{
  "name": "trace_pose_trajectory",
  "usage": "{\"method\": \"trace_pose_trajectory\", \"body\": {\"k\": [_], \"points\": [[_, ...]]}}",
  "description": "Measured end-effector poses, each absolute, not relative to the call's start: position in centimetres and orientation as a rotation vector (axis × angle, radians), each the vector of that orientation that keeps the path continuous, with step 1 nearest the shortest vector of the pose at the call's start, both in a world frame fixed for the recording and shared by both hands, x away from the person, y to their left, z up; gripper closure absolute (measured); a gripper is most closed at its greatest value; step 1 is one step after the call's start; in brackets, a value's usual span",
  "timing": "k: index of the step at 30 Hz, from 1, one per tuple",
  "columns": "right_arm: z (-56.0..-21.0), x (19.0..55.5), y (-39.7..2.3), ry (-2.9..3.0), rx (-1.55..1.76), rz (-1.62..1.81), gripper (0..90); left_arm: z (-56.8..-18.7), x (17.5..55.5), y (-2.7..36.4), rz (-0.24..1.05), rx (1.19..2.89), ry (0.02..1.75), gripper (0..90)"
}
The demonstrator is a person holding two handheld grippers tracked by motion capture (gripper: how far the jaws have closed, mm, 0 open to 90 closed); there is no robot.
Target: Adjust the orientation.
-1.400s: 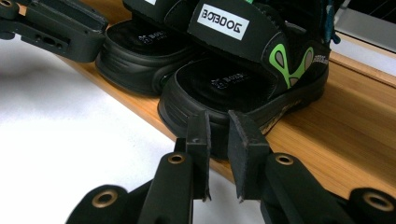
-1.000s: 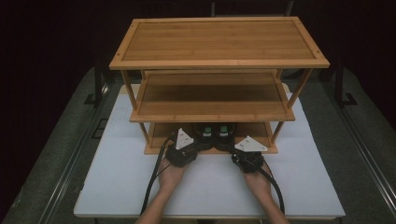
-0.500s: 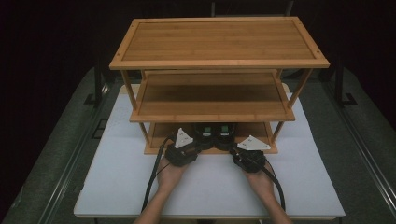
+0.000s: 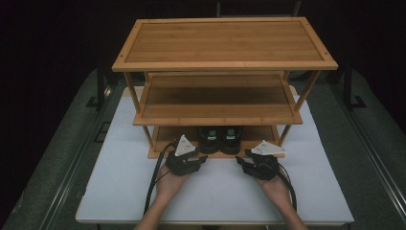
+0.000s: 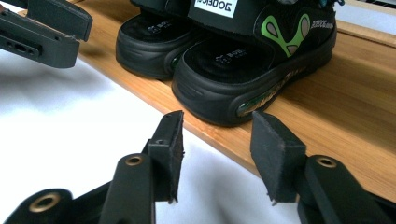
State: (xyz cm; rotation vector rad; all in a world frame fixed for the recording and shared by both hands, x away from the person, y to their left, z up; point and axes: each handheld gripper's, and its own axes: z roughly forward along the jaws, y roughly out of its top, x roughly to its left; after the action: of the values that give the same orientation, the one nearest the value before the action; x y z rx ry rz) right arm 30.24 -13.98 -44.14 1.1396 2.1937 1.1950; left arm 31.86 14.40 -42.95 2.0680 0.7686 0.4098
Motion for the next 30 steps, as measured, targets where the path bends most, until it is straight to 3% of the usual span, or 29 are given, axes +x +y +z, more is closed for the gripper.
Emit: {"method": "trace_pose_trajectory", "body": {"k": [8, 15, 30], "points": [[-43.9, 30.1, -14.5, 2.245, 1.175, 1.220, 45.3, -42.7, 31.2, 15.3, 0.352, 2.034, 0.791, 53.0], [-43.7, 29.8, -15.1, 2.258, 1.195, 1.222, 39.6, -42.2, 30.7, 15.8, 0.377, 2.045, 0.784, 50.3], [-43.8, 28.7, -17.2, 2.263, 1.215, 1.240, 36.1, -42.5, 30.0, 17.1, 0.364, 2.053, 0.790, 45.2]]}}
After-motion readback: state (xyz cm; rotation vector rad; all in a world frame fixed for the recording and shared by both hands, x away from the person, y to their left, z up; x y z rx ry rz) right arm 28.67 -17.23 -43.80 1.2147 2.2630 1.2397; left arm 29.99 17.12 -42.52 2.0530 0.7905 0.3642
